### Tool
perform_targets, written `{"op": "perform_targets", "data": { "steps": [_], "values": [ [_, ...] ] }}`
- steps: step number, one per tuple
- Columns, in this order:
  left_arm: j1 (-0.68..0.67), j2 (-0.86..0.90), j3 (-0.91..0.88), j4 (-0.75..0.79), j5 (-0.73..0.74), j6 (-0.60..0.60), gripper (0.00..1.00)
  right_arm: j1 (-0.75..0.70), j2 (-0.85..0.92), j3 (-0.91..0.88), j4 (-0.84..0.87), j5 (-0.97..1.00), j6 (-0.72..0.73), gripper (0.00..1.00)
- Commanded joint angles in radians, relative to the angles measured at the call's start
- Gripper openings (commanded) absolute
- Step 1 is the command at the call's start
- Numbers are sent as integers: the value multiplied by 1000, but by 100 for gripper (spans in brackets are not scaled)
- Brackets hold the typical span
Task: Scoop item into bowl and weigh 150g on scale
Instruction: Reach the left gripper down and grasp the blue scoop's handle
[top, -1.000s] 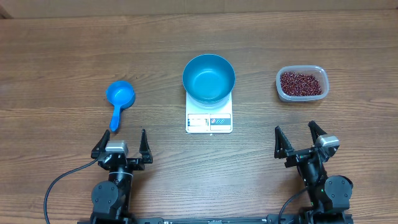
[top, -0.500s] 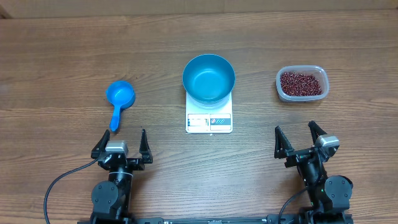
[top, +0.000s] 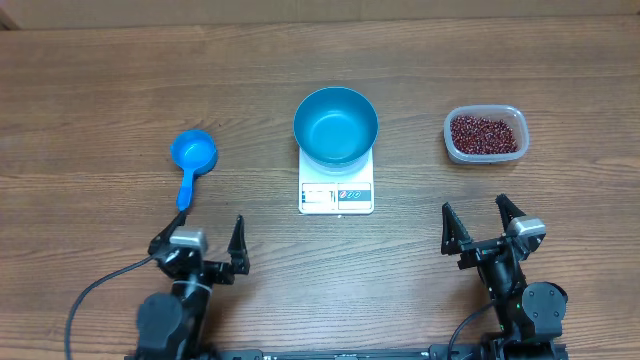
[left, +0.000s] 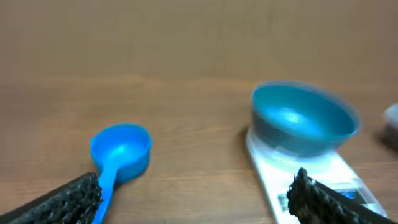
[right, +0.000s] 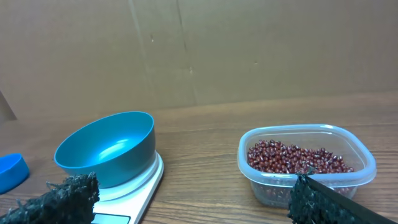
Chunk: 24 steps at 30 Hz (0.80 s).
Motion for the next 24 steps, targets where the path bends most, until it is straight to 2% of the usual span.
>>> {"op": "perform_targets", "data": {
  "steps": [1,5,8,15,18,23,24],
  "values": [
    [5,32,256,-145,49,-77,100,-3,-8,-10,5,-1,4,100],
    [5,169,534,-377,50,-100,100,-3,-8,-10,5,-1,4,100],
    [5,349,779,-568,50,-99,100,-3,-8,-10,5,-1,4,100],
    [5,898,1424,-1151,42,8,100,-3,-8,-10,5,-1,4,100],
    [5,1088,1595,-1234,29,25,100,-3,-8,-10,5,-1,4,100],
    [5,1281,1674,-1183,35,39,98,-3,-8,-10,5,-1,4,100],
    [5,1315,1673,-1169,28,73,77,-3,-8,-10,5,-1,4,100]
  ]
}}
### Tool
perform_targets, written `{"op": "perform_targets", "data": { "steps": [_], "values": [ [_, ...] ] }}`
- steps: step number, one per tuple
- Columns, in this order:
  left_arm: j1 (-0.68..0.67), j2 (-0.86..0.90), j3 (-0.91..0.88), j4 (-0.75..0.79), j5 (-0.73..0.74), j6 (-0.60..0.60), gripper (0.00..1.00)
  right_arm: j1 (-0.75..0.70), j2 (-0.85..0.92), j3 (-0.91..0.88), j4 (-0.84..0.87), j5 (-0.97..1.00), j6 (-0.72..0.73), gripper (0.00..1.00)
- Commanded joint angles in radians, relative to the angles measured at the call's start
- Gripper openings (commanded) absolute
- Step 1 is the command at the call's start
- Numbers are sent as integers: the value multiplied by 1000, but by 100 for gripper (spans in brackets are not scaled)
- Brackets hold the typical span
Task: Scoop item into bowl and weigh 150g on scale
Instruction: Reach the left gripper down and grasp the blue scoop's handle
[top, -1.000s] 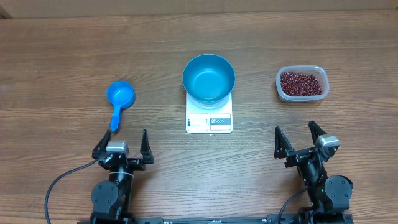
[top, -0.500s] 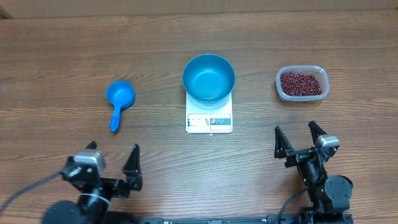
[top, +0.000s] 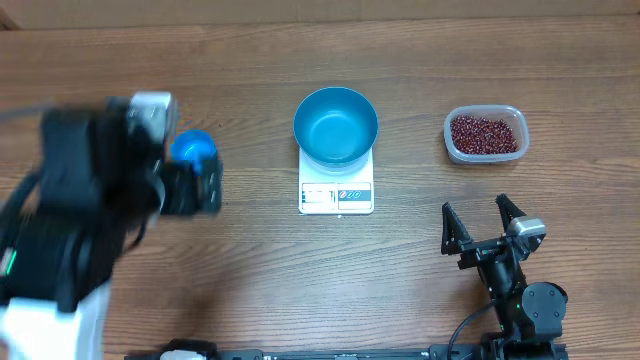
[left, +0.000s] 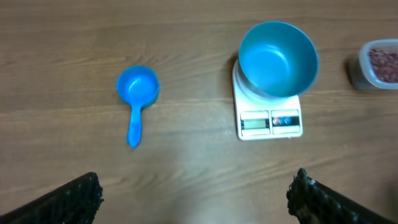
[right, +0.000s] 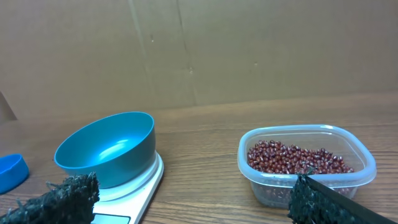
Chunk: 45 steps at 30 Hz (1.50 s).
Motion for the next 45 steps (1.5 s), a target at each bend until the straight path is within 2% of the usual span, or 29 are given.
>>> {"op": "perform_targets", "data": {
  "steps": [1,4,6,7,8,10,14,16,19,25,36,40,45],
  "values": [
    [6,109,25,22,-39,80,48,-3,-8,-10,3,-1,3,100],
    [17,209,21,17,-217,-13,17,-3,-8,-10,3,-1,3,100],
    [34,266,8,12,-245,-51,11,-3,-8,-10,3,-1,3,100],
    [42,282,-4,18,-237,-55,13,-3,-8,-10,3,-1,3,100],
    [48,295,-21,26,-239,-63,21,-3,-8,-10,3,-1,3,100],
    [59,309,-58,42,-240,-77,44,-3,-8,-10,3,-1,3,100],
    [91,311,-175,95,-240,-77,73,-3,-8,-10,3,-1,3,100],
    [118,311,-240,132,-240,-85,91,-3,-8,-10,3,0,3,100],
    [164,311,-344,208,-226,-101,100,-3,-8,-10,3,-1,3,100],
    [240,316,-544,413,-181,-100,100,-3,-8,-10,3,-1,3,100],
    [253,366,-663,631,-153,-56,100,-3,-8,-10,3,-1,3,100],
    [251,466,-705,677,-121,-48,86,-3,-8,-10,3,-1,3,100],
    [251,554,-705,710,47,21,70,-3,-8,-10,3,-1,3,100]
  ]
}}
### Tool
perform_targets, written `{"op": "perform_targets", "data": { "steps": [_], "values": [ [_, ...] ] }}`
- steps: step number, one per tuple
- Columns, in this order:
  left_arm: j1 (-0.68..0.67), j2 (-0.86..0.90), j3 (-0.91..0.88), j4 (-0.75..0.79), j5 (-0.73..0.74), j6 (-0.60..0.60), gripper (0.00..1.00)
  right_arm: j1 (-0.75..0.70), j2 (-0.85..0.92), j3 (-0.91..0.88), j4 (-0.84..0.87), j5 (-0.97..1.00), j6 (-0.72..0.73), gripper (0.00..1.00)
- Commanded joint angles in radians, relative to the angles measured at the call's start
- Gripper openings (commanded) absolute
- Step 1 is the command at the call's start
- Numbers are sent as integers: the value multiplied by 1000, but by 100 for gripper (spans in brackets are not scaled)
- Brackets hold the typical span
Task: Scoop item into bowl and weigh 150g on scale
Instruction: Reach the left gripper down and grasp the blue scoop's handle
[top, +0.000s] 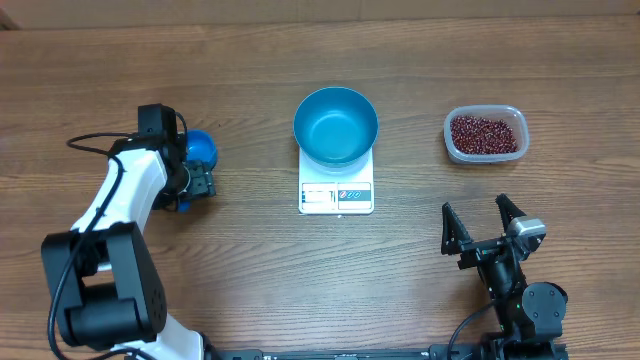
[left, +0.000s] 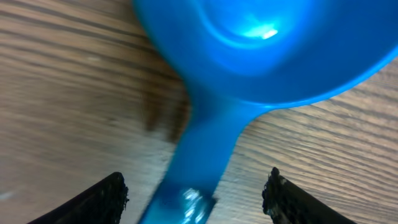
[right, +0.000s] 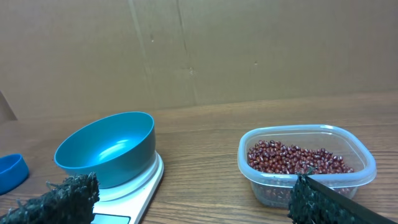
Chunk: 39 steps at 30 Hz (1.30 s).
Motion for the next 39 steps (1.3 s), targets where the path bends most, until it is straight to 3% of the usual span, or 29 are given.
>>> {"op": "perform_targets", "data": {
  "steps": [1,7,11,12,13,18,19,21,22,27,32,39],
  "values": [
    [-2,42,-5,3,159,63,66,-3,-8,-10,3,-1,4,100],
    [-2,4,-2,-12,225,63,61,-3,-8,-10,3,-1,4,100],
    [-1,-38,-2,24,172,42,73,-3,-8,-10,3,0,4,100],
    [-1,-40,-2,39,158,34,81,-3,-8,-10,3,-1,4,100],
    [0,-40,-2,60,152,32,98,-3,-8,-10,3,-1,4,100],
    [0,-39,-2,120,210,32,100,-3,-8,-10,3,-1,4,100],
    [0,-39,-2,120,214,32,97,-3,-8,-10,3,-1,4,100],
    [0,-38,-5,123,208,31,69,-3,-8,-10,3,-1,4,100],
    [0,-38,-8,128,208,29,62,-3,-8,-10,3,-1,4,100],
    [-1,-35,-14,143,150,-20,59,-3,-8,-10,3,-1,4,100],
    [-1,-32,-14,154,140,-29,47,-3,-8,-10,3,-1,4,100],
    [-2,-26,-25,179,119,-67,44,-3,-8,-10,3,-1,4,100]
  ]
}}
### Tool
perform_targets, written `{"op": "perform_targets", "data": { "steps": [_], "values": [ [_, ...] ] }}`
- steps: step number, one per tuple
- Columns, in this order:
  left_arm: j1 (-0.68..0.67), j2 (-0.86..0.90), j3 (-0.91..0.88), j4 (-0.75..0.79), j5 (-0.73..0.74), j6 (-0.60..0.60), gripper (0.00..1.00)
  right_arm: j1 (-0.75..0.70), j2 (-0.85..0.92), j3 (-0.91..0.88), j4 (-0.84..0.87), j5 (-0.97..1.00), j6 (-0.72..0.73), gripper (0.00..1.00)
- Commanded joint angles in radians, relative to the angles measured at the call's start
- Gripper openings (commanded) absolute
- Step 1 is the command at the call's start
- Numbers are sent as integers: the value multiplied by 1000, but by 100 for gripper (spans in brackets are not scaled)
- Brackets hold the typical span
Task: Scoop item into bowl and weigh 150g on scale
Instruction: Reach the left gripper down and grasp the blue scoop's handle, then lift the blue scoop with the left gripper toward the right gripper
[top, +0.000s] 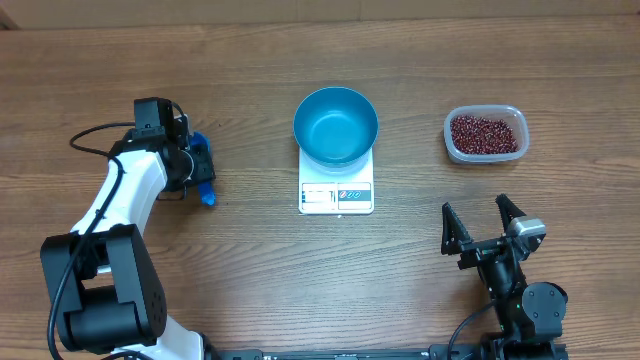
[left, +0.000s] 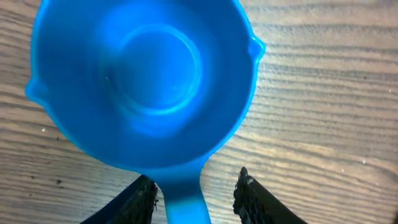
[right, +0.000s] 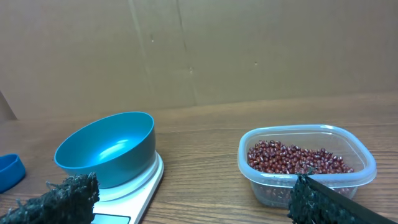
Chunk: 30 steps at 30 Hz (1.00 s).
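A blue scoop (left: 143, 81) lies on the table left of the scale. Its cup fills the left wrist view and its handle (left: 182, 202) runs back between my fingers. My left gripper (left: 196, 190) straddles the handle just behind the cup, open, with wood showing between the right finger and the handle. In the overhead view the left gripper (top: 195, 170) covers most of the scoop (top: 208, 197). An empty blue bowl (top: 336, 123) stands on the white scale (top: 336, 197). Red beans fill a clear tub (top: 485, 134). My right gripper (top: 483, 228) rests open at the front right, empty.
In the right wrist view the bowl (right: 106, 149), the tub of beans (right: 305, 165) and the open right gripper (right: 189, 199) show before a cardboard wall (right: 199, 50) at the table's far edge. A cable (top: 95, 135) loops beside the left arm.
My left gripper has shifted along the handle toward the cup, and its fingers stand closer together around the handle. The handle end lies a little further right. The right arm has not moved.
Both arms first rested open at the front edge, the scoop lying ahead of the left one. Then the left arm was raised high over the table's left side. Then it was down at the scoop's handle, open wide, and now straddles the handle more narrowly behind the cup.
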Motion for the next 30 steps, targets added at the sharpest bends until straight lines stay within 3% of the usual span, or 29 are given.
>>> {"op": "perform_targets", "data": {
  "steps": [1,13,20,24,30],
  "values": [
    [-2,-10,-20,9,-40,-38,44,-3,-8,-10,3,-1,4,100],
    [-1,-10,-60,46,-73,-45,38,-3,-8,-10,3,-1,4,100],
    [-2,-10,-63,70,-81,-80,29,-3,-8,-10,3,-1,4,100],
    [-1,-11,-60,69,-56,-84,18,-3,-8,-10,3,-1,4,100],
    [0,-42,-13,40,-22,-132,17,-3,-8,-10,3,-1,4,100]
  ]
}}
